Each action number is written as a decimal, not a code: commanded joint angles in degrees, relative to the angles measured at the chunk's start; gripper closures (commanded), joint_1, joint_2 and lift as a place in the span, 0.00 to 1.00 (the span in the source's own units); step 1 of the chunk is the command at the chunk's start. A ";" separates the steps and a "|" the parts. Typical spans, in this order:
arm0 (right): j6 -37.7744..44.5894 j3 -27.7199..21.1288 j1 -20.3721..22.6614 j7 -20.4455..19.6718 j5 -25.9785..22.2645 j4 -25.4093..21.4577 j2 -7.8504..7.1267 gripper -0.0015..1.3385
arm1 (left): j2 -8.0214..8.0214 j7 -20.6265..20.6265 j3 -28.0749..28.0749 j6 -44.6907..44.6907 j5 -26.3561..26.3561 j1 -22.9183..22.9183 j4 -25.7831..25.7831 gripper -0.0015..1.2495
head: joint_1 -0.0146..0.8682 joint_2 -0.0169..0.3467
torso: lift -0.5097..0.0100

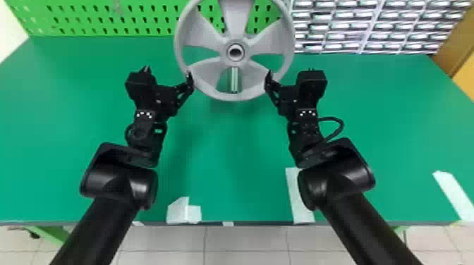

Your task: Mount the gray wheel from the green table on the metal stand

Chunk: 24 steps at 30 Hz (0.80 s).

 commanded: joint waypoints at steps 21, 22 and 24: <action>-0.01 -1.65 7.01 2.15 -0.70 -8.43 -1.61 0.18 | 0.25 -1.00 4.73 3.53 3.36 10.71 -12.26 0.14 | 1.00 0.19 | 0.79; -0.01 -1.83 7.36 2.50 -0.70 -8.79 -1.61 0.18 | 0.25 -1.00 4.82 3.62 3.45 10.97 -12.61 0.14 | 1.00 0.19 | 0.79; -0.01 -2.09 8.15 3.03 -0.70 -9.58 -1.87 0.18 | 0.25 -1.08 5.08 3.80 3.62 11.59 -13.31 0.15 | 1.00 0.19 | 0.79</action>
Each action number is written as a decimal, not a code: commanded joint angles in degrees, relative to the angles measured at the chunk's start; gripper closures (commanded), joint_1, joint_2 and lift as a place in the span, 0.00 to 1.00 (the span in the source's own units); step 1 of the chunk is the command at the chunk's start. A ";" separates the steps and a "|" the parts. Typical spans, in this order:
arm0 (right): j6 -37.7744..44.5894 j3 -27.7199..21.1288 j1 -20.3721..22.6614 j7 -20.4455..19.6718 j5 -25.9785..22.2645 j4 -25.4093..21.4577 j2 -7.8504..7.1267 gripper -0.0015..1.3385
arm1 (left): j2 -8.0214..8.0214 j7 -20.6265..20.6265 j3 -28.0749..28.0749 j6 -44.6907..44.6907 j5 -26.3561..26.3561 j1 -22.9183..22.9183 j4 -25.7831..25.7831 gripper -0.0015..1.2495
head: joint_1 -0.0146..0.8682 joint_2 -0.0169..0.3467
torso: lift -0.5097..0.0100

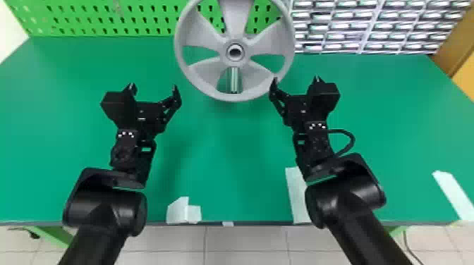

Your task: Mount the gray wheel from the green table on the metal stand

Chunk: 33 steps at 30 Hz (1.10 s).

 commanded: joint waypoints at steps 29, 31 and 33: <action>-0.09 -7.58 7.29 10.71 0.23 -4.81 -0.09 0.18 | 0.00 -5.69 5.82 3.70 -0.32 4.68 -5.67 0.15 | 1.00 0.19 | 0.79; 0.18 -7.67 7.47 10.79 0.23 -5.25 -0.09 0.18 | 0.00 -5.78 5.82 3.79 -0.50 4.59 -5.76 0.15 | 1.00 0.19 | 0.79; 0.18 -7.84 7.55 10.79 0.41 -5.60 -0.18 0.18 | 0.00 -5.78 5.82 3.79 -0.76 4.51 -5.85 0.15 | 1.00 0.19 | 0.79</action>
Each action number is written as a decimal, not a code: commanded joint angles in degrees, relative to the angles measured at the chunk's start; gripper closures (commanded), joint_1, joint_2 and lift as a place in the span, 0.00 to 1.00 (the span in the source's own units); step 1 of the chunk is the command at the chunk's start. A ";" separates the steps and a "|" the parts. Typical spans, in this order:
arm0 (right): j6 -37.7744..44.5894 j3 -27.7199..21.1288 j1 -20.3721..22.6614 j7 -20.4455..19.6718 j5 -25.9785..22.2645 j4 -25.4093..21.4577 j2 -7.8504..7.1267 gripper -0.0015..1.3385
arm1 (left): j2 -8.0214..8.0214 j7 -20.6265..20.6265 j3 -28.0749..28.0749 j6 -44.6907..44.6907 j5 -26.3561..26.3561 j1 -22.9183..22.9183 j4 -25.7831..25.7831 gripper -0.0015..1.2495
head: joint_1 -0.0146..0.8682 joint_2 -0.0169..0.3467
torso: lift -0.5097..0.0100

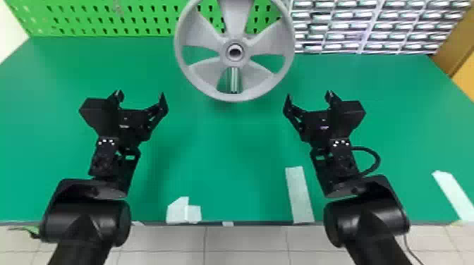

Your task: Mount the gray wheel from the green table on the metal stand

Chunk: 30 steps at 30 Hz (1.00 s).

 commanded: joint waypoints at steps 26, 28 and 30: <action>0.79 -0.09 1.33 0.27 0.92 -0.69 -0.62 0.18 | 0.00 -0.58 1.11 1.30 -1.29 1.06 -1.41 0.15 | 1.00 0.19 | 0.79; 0.79 -0.27 1.33 0.27 0.92 -0.69 -0.62 0.18 | 0.00 -0.58 1.02 1.30 -1.38 1.06 -1.41 0.15 | 1.00 0.19 | 0.79; 0.88 -0.27 1.33 0.27 0.92 -0.69 -0.53 0.18 | 0.00 -0.58 1.02 1.39 -1.29 0.97 -1.41 0.15 | 1.00 0.19 | 0.79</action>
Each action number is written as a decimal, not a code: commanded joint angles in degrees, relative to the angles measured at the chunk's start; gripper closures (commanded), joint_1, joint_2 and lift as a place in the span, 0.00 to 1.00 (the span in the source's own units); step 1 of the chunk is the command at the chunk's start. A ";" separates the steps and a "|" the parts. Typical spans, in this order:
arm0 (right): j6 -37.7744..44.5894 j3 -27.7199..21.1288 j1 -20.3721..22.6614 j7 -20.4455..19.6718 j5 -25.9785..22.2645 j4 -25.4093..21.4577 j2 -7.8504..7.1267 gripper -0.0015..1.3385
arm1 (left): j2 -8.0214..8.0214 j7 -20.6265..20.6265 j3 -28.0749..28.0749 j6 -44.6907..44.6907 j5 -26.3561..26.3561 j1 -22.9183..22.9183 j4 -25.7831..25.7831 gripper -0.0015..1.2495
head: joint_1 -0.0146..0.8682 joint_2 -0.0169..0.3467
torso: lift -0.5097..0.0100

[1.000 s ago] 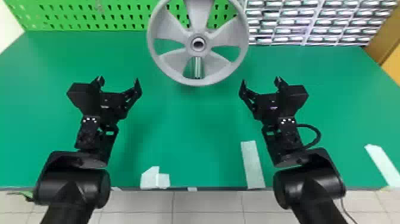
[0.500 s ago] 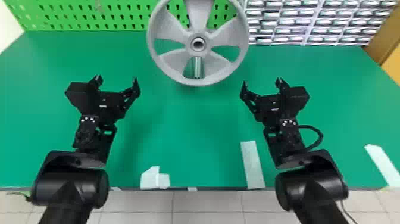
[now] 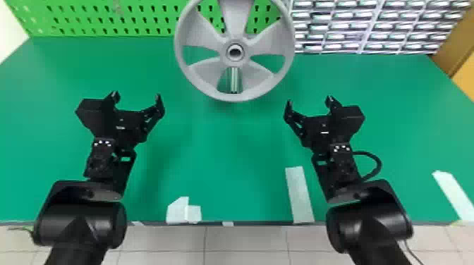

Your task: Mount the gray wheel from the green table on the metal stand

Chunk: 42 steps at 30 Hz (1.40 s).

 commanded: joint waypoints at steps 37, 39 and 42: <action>0.36 0.07 -0.08 0.08 0.17 -0.08 -0.03 0.18 | 0.00 0.03 0.15 0.03 0.05 -0.25 -0.01 0.15 | 1.00 0.19 | 0.79; 0.36 0.07 -0.08 0.08 0.17 -0.08 -0.03 0.18 | 0.00 -0.06 0.15 0.03 0.05 -0.25 -0.01 0.15 | 1.00 0.19 | 0.79; 0.27 0.07 -0.08 0.08 0.17 -0.08 0.06 0.18 | 0.00 -0.06 0.24 0.03 0.05 -0.34 -0.10 0.15 | 1.00 0.19 | 0.79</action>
